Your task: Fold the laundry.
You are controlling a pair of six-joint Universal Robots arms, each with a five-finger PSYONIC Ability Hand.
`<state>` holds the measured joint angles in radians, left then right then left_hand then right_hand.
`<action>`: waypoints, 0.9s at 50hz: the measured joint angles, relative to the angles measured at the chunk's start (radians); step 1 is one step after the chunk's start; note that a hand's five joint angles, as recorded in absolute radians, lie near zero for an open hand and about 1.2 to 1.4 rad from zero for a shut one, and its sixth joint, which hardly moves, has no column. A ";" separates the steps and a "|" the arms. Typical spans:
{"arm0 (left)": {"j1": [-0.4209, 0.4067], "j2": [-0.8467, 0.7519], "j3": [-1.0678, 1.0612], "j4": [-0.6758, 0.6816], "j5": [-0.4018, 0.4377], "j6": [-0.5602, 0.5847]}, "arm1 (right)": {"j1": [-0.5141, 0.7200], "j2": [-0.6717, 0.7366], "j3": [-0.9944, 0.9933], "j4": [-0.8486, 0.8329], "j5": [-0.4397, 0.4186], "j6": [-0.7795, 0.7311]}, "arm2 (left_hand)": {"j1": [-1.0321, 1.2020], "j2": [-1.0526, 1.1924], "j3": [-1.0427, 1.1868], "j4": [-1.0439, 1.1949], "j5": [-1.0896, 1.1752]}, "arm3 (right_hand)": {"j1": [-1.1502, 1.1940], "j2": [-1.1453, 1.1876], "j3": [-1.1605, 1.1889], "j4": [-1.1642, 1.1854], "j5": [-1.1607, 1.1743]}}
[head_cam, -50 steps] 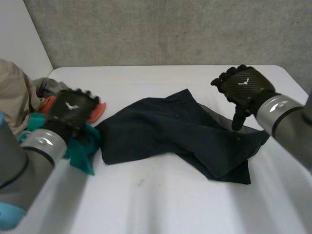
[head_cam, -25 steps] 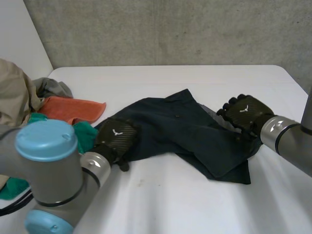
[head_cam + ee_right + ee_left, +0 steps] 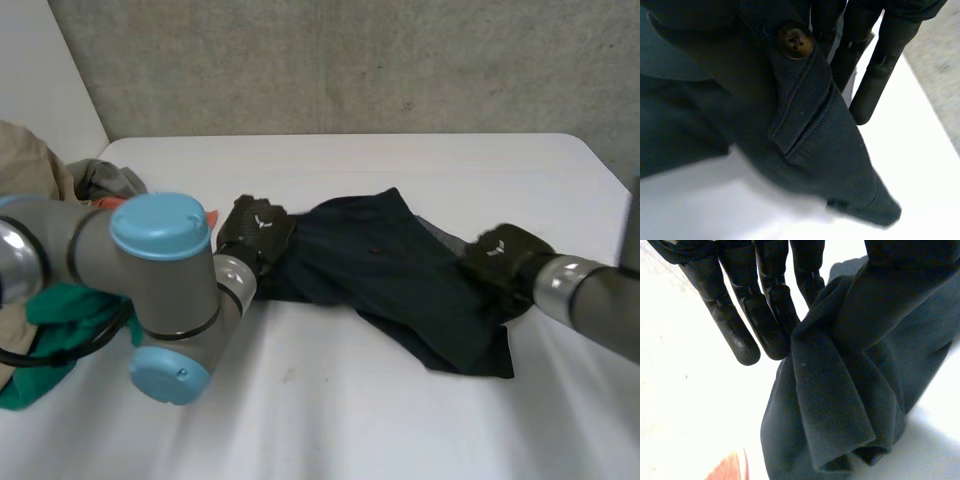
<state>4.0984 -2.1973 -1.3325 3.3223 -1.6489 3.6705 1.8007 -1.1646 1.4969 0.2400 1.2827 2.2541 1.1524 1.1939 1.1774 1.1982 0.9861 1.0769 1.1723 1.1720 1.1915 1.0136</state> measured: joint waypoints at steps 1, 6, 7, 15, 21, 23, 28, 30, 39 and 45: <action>-0.011 0.041 -0.011 -0.030 0.013 -0.025 | -0.028 -0.057 0.016 0.121 -0.005 -0.064 | 0.000 0.000 0.007 0.000 0.000 | 0.000 0.000 0.000 0.000 0.002; -0.039 0.136 -0.077 -0.140 0.049 -0.074 | -0.103 -0.169 0.078 0.379 -0.032 -0.223 | 0.000 0.000 0.011 0.000 0.000 | 0.000 0.000 0.000 0.001 0.004; -0.048 0.163 -0.109 -0.180 0.058 -0.082 | -0.134 -0.203 0.109 0.459 -0.047 -0.282 | 0.000 0.000 0.011 0.000 0.000 | 0.000 0.000 0.006 0.001 0.004; -0.080 0.246 -0.268 -0.286 0.057 -0.084 | -0.260 -0.307 0.216 0.649 -0.131 -0.472 | 0.000 -0.001 0.011 -0.001 0.000 | -0.210 -0.284 -0.274 -0.266 -0.264; -0.070 0.276 -0.306 -0.266 0.028 -0.073 | -0.262 -0.322 0.150 0.581 -0.181 -0.444 | -0.650 -0.649 -0.621 -0.650 -0.613 | -0.830 -0.964 -0.958 -0.976 -0.966; -0.061 0.288 -0.301 -0.260 0.021 -0.074 | -0.244 -0.318 0.108 0.543 -0.188 -0.394 | -0.685 -0.702 -0.683 -0.714 -0.679 | -0.832 -0.967 -0.969 -0.987 -0.966; -0.020 0.351 -0.270 -0.249 0.000 -0.093 | -0.171 -0.291 -0.035 0.432 -0.193 -0.187 | -0.725 -0.767 -0.751 -0.783 -0.747 | -0.832 -0.967 -0.970 -0.990 -0.966; 0.002 0.379 -0.254 -0.247 -0.003 -0.112 | -0.136 -0.269 -0.096 0.393 -0.189 -0.095 | -0.733 -0.777 -0.760 -0.790 -0.754 | -0.832 -0.967 -0.970 -0.990 -0.966; 0.104 0.345 -0.122 -0.277 0.058 -0.216 | 0.012 -0.085 -0.289 0.251 -0.102 0.146 | -0.779 -0.829 -0.813 -0.838 -0.809 | -0.832 -0.967 -0.970 -0.990 -0.966; 0.151 0.184 0.033 -0.355 0.106 -0.250 | 0.100 0.095 -0.396 0.139 0.031 0.237 | -0.779 -0.830 -0.813 -0.838 -0.809 | -0.832 -0.967 -0.970 -0.990 -0.966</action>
<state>4.2497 -2.0134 -1.2995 2.9675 -1.5429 3.4203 1.9004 -1.0700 1.1008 0.3790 1.3142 2.4909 0.3734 0.3635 0.3646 0.3603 0.1770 0.2450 0.2050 0.2022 0.2020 0.0471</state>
